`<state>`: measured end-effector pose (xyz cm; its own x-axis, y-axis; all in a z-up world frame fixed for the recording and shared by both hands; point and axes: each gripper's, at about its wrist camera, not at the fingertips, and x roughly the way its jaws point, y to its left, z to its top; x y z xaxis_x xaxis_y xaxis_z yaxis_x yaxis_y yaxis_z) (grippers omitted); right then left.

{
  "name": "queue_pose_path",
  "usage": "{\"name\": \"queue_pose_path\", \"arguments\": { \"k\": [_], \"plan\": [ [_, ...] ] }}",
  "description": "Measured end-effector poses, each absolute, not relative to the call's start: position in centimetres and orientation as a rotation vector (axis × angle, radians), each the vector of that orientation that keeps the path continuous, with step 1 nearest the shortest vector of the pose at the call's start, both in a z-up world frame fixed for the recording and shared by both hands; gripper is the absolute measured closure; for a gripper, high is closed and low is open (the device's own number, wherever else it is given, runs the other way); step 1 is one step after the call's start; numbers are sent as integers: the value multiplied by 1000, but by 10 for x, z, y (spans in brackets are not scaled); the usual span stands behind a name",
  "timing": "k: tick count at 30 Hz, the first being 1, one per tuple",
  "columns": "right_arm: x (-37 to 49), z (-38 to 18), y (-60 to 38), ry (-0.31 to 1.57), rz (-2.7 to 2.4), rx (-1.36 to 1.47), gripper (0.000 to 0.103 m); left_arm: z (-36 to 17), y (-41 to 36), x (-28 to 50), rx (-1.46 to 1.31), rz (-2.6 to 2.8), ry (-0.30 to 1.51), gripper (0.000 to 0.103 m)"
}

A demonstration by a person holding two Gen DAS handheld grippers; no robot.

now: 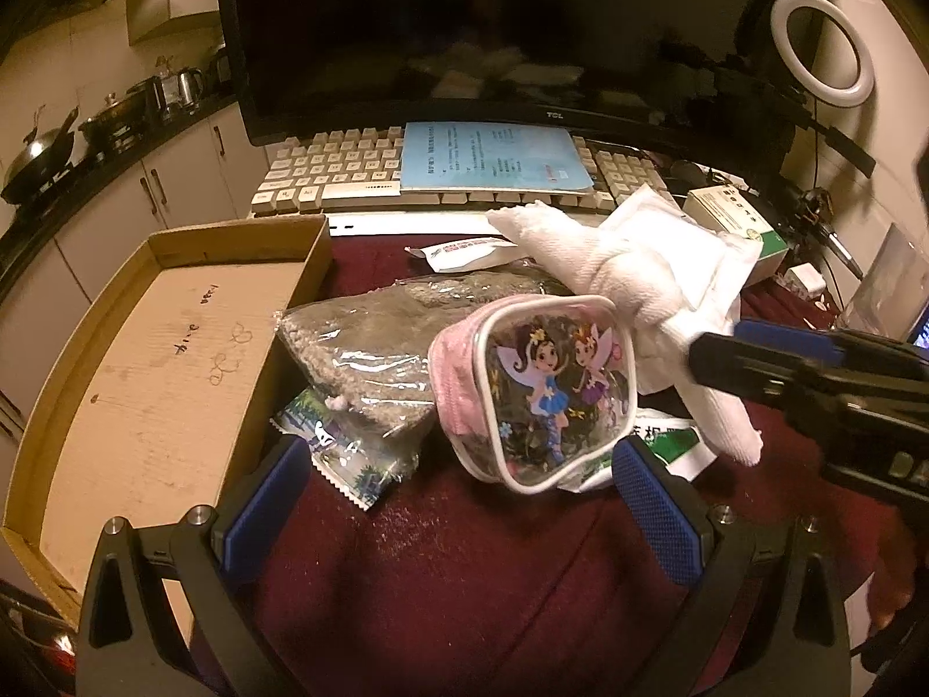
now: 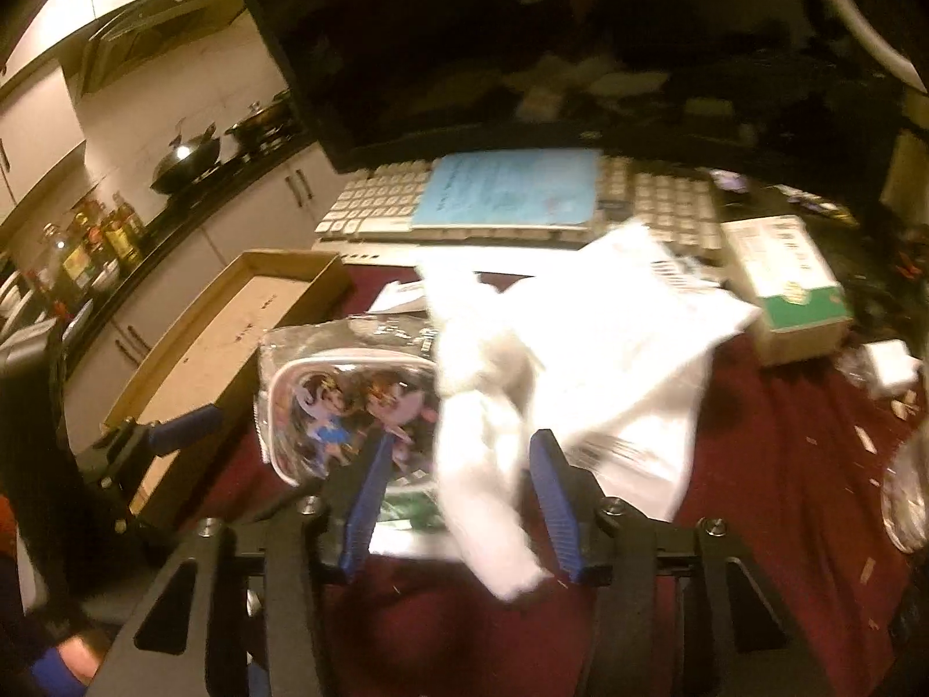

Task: Organize soft objects
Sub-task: 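Reach left tool to the pink fairy pouch while right tool reaches the white towel, then grasp the white towel with right tool while left tool grasps the pink pouch zipper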

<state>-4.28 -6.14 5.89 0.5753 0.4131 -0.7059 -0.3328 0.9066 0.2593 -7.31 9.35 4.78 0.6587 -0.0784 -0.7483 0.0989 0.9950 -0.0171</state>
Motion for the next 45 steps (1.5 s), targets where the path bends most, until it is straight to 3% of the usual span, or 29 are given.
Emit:
{"name": "queue_pose_path", "arguments": {
  "k": [5,10,12,21,23,27,37,45],
  "plan": [
    [-13,50,-40,895,419,81,58,46,94,-68,11,-107,853,0],
    [3,39,-43,931,396,101,85,42,88,-59,12,-113,862,0],
    [1,40,-50,921,391,116,89,39,85,-56,12,-117,867,0],
    [-19,41,-71,902,361,137,91,31,74,-45,7,-129,877,0],
    [-20,40,-72,902,360,136,91,29,75,-46,-5,-131,880,6],
    [-20,38,-71,899,358,132,91,27,79,-47,-47,-158,899,48],
    [-28,40,-72,883,354,130,91,40,89,-64,-72,-212,876,67],
    [-27,37,-71,902,362,141,88,44,85,-71,-31,-243,873,70]
  ]
}}
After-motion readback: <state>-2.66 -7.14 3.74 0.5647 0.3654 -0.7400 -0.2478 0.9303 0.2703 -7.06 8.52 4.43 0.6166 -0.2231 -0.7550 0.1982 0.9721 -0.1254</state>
